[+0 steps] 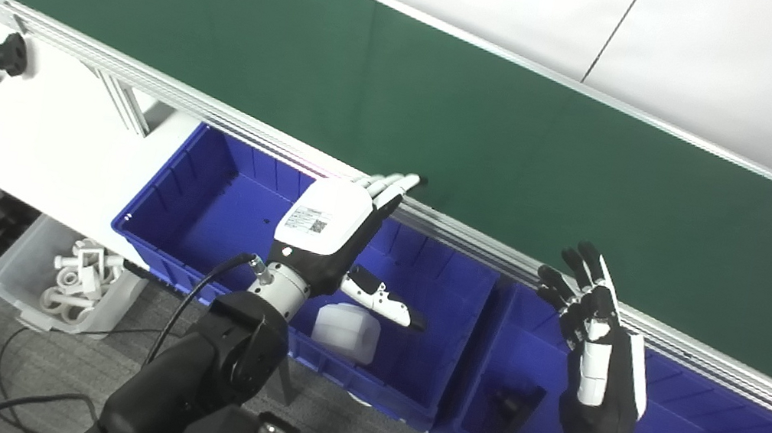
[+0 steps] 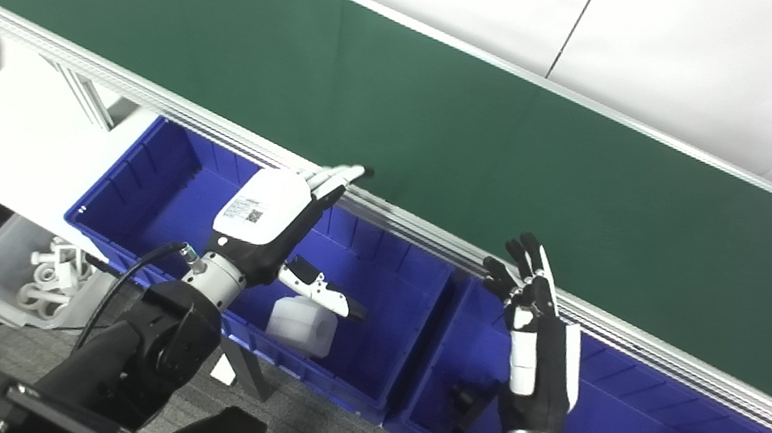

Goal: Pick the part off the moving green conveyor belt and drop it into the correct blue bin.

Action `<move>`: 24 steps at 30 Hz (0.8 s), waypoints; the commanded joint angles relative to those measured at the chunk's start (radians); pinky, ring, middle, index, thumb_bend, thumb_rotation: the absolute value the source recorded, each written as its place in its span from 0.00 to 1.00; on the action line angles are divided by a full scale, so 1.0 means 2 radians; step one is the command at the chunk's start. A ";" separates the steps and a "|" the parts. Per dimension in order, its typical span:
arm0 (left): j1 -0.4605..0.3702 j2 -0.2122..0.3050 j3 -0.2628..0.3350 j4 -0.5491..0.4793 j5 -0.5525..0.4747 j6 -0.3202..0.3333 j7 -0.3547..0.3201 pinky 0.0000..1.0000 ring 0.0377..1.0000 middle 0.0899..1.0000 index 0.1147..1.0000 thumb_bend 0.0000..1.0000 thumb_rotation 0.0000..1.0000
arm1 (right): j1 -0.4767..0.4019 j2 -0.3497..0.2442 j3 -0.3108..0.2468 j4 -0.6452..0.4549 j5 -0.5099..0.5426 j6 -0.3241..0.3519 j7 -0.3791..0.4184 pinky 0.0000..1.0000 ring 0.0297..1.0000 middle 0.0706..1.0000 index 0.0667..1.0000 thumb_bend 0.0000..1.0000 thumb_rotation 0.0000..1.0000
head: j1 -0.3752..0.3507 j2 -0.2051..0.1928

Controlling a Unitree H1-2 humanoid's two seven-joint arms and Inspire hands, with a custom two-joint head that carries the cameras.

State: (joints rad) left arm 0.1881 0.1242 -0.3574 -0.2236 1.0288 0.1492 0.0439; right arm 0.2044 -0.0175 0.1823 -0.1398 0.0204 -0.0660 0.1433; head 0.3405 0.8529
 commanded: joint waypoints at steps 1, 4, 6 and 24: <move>-0.006 0.003 0.003 -0.018 -0.005 -0.009 0.007 1.00 1.00 1.00 1.00 1.00 0.75 | -0.003 0.002 0.002 -0.014 -0.002 -0.011 0.001 0.80 0.81 0.90 0.93 0.83 0.95 | -0.004 0.001; -0.004 0.000 0.008 -0.023 -0.039 -0.038 0.030 1.00 0.99 0.99 0.99 1.00 0.77 | -0.002 0.004 0.003 -0.014 -0.007 -0.013 -0.002 0.79 0.81 0.90 0.93 0.83 0.96 | -0.028 0.001; -0.003 -0.011 0.019 -0.030 -0.081 -0.055 0.041 0.97 0.93 0.90 0.89 1.00 0.74 | -0.001 0.008 0.004 -0.011 -0.009 -0.016 -0.004 0.79 0.81 0.90 0.92 0.83 0.95 | -0.057 -0.001; -0.004 -0.029 0.056 0.098 -0.429 -0.148 -0.063 0.92 0.96 0.96 0.88 0.88 0.68 | 0.007 0.042 0.014 0.131 -0.061 -0.137 -0.057 0.80 0.82 0.90 0.92 0.82 0.93 | -0.246 -0.145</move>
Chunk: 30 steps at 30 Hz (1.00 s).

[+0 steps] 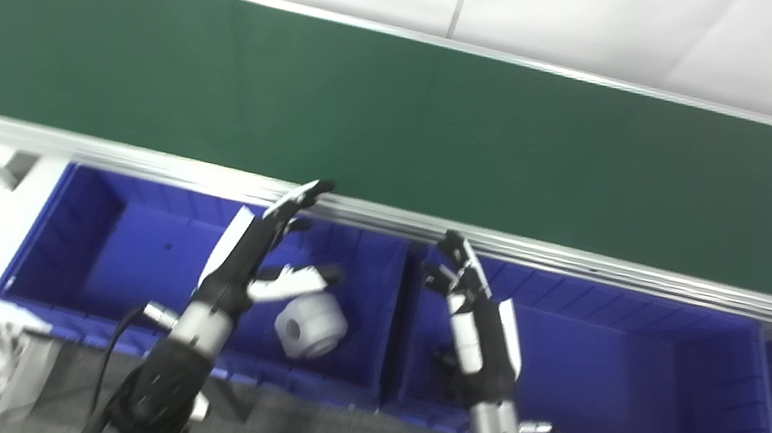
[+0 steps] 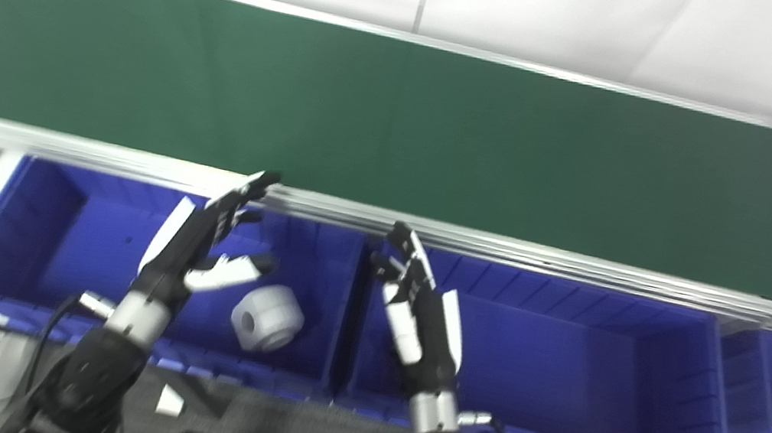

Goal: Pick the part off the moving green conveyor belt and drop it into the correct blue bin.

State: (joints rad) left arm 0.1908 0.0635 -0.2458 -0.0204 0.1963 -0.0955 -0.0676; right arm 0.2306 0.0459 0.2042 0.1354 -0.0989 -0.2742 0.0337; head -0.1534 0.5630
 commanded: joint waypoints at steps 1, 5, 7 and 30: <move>-0.004 0.002 0.001 0.003 -0.016 -0.033 -0.008 0.93 0.96 0.96 0.88 0.89 0.68 | -0.006 0.011 0.004 0.000 0.001 -0.037 -0.001 0.80 0.82 0.90 0.92 0.82 0.92 | -0.002 -0.012; -0.002 0.000 0.002 0.024 -0.025 -0.054 -0.011 0.94 0.97 0.96 0.89 0.89 0.68 | -0.008 0.009 0.005 0.019 0.002 -0.049 -0.002 0.78 0.82 0.89 0.91 0.79 0.87 | 0.014 -0.035; -0.003 -0.001 0.000 0.034 -0.022 -0.065 -0.010 0.93 0.97 0.96 0.89 0.89 0.67 | -0.010 0.007 0.004 0.027 0.003 -0.054 -0.002 0.78 0.81 0.89 0.91 0.79 0.87 | 0.025 -0.046; 0.010 -0.018 -0.013 0.006 0.016 -0.069 -0.003 0.84 0.91 0.92 0.87 0.92 0.62 | 0.000 -0.007 0.000 -0.009 -0.002 -0.078 -0.001 0.79 0.83 0.89 0.92 0.76 0.97 | 0.082 0.016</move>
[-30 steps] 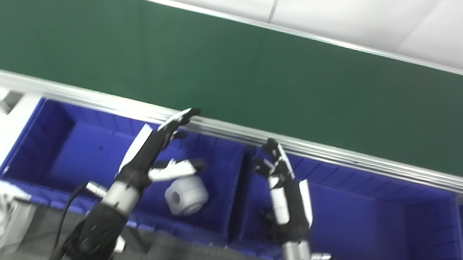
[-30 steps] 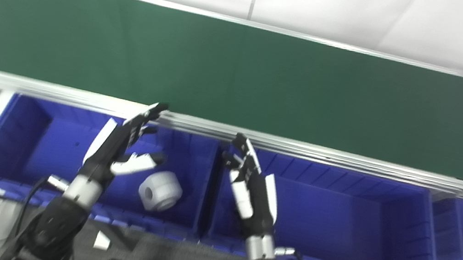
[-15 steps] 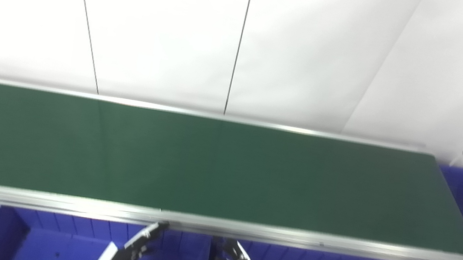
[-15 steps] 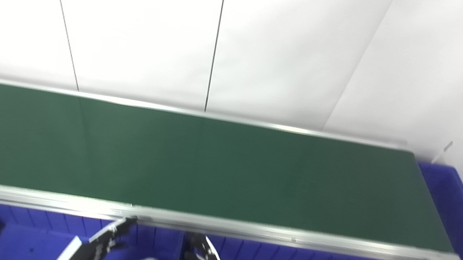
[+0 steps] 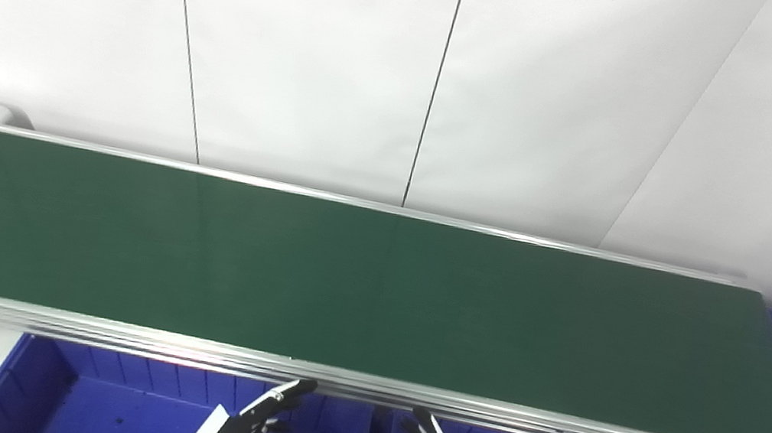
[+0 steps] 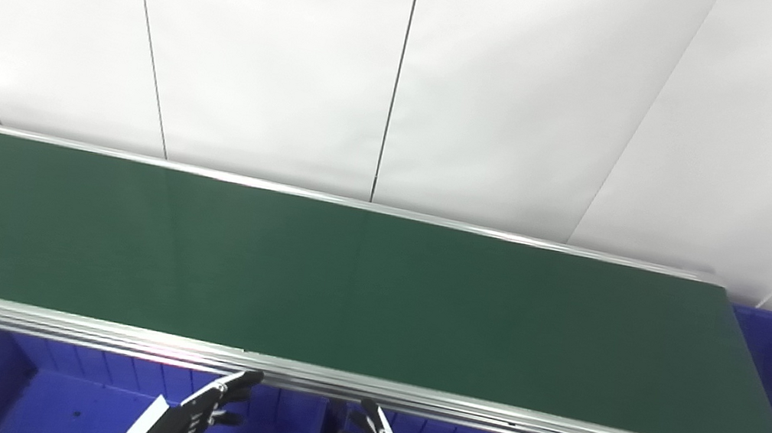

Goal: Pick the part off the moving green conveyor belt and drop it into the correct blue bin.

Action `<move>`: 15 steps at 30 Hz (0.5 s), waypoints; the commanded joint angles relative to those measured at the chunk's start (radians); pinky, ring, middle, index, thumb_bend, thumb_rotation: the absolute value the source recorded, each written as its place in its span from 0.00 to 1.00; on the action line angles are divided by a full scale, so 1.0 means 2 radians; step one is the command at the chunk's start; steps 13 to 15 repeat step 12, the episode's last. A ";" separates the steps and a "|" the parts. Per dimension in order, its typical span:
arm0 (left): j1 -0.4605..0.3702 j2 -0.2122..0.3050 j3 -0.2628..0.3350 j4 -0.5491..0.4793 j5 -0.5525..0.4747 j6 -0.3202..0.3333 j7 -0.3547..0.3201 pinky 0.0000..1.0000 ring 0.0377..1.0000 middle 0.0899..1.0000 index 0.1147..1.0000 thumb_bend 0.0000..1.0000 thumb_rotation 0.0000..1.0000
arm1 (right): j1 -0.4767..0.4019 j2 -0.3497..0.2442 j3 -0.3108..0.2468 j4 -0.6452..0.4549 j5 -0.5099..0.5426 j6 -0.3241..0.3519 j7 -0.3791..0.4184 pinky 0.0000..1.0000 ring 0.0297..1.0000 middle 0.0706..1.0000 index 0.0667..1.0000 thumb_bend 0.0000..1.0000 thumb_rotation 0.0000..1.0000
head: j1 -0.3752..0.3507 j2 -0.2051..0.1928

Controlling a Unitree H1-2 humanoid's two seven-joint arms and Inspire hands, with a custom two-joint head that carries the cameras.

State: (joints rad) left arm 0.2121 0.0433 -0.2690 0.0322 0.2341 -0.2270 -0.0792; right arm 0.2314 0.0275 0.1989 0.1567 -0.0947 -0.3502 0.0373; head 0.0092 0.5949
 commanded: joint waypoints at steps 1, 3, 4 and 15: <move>0.002 -0.009 -0.001 -0.027 -0.004 0.002 0.002 0.85 0.91 0.93 0.87 0.91 0.63 | 0.001 0.002 0.003 -0.025 -0.009 -0.047 -0.004 0.79 0.83 0.89 0.92 0.75 0.97 | 0.002 0.014; 0.004 -0.012 0.000 -0.035 -0.007 0.009 0.002 0.88 0.93 0.94 0.89 0.89 0.65 | 0.004 0.003 0.002 -0.035 -0.017 -0.055 -0.010 0.80 0.85 0.89 0.91 0.77 0.98 | 0.002 0.027; 0.004 -0.014 0.001 -0.040 -0.008 0.012 0.002 0.91 0.95 0.95 0.90 0.88 0.67 | 0.006 0.004 0.002 -0.041 -0.021 -0.057 -0.013 0.80 0.85 0.89 0.89 0.78 0.99 | 0.002 0.032; -0.001 -0.034 0.013 -0.068 -0.014 0.046 0.007 0.95 0.98 0.96 0.93 0.83 0.73 | 0.012 0.005 -0.001 -0.083 -0.027 -0.044 -0.019 0.81 0.84 0.89 0.88 0.79 1.00 | 0.001 0.080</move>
